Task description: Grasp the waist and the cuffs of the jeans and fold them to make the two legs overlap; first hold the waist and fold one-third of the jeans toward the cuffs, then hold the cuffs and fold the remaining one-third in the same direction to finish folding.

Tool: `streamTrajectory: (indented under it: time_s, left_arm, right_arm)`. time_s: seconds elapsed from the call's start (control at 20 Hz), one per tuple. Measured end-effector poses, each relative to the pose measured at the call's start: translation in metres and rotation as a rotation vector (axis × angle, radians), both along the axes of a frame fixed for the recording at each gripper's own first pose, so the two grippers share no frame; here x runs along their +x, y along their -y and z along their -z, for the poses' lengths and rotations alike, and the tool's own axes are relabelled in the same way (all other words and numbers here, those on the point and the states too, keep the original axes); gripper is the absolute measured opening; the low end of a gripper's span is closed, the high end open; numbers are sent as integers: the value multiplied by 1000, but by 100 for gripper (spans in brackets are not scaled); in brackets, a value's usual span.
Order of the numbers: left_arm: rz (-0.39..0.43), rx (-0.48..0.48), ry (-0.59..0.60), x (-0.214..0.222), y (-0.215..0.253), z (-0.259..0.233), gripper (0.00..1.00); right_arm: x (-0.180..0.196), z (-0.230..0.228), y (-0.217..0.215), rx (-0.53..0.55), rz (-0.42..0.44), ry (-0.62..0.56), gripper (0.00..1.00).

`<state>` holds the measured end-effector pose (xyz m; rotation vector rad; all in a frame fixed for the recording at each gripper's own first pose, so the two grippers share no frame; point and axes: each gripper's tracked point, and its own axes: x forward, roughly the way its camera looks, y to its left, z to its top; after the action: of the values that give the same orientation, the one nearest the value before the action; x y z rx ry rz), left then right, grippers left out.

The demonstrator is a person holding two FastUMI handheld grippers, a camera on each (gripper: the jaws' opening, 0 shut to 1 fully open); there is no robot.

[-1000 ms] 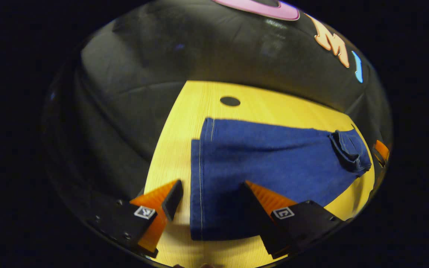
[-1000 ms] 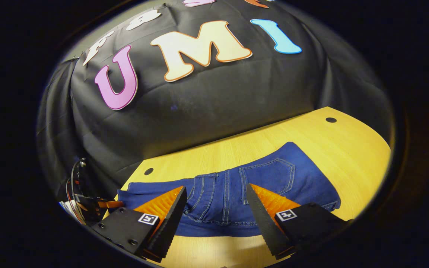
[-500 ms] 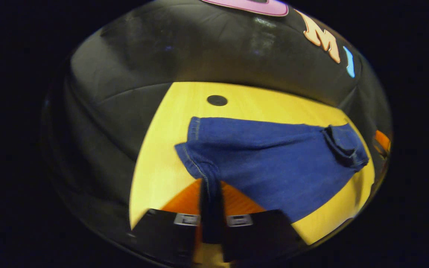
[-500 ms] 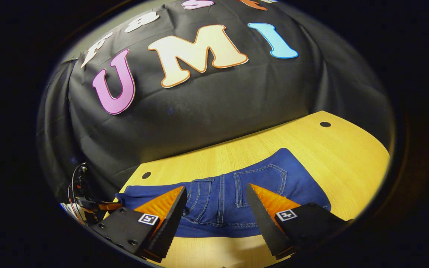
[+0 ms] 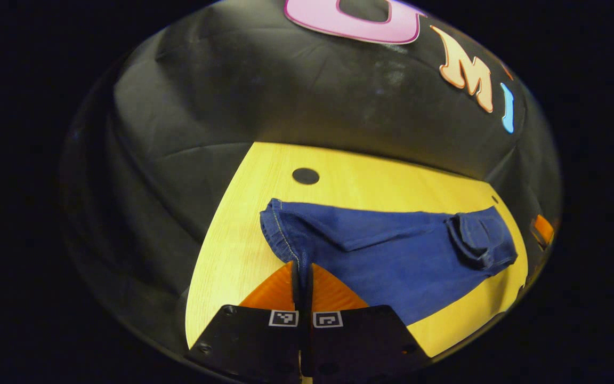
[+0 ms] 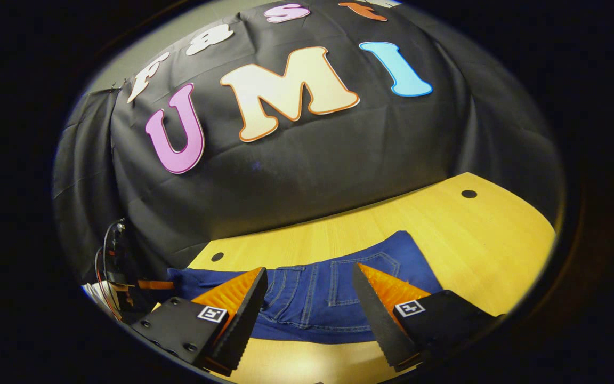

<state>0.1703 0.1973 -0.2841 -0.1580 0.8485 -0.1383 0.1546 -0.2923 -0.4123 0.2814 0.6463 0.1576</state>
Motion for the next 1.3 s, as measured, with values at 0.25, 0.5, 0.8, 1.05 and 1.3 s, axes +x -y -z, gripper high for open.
streamTrajectory:
  time_s: [0.25,0.5,0.8,1.05,1.3]
  left_arm:
    - [37,-22,62,8,58,-50,0]
    - [73,-36,109,13,117,-87,0]
    - [103,-88,157,24,202,-125,0]
    - [156,-124,178,28,282,-133,0]
    - [181,-139,158,31,351,-114,0]
  right_arm:
    - [5,-17,28,26,-1,12,98]
    - [6,-31,54,46,-23,22,98]
    - [6,-42,94,76,-28,30,98]
    - [-2,-46,133,86,-22,26,98]
    - [-12,-41,171,81,-17,8,98]
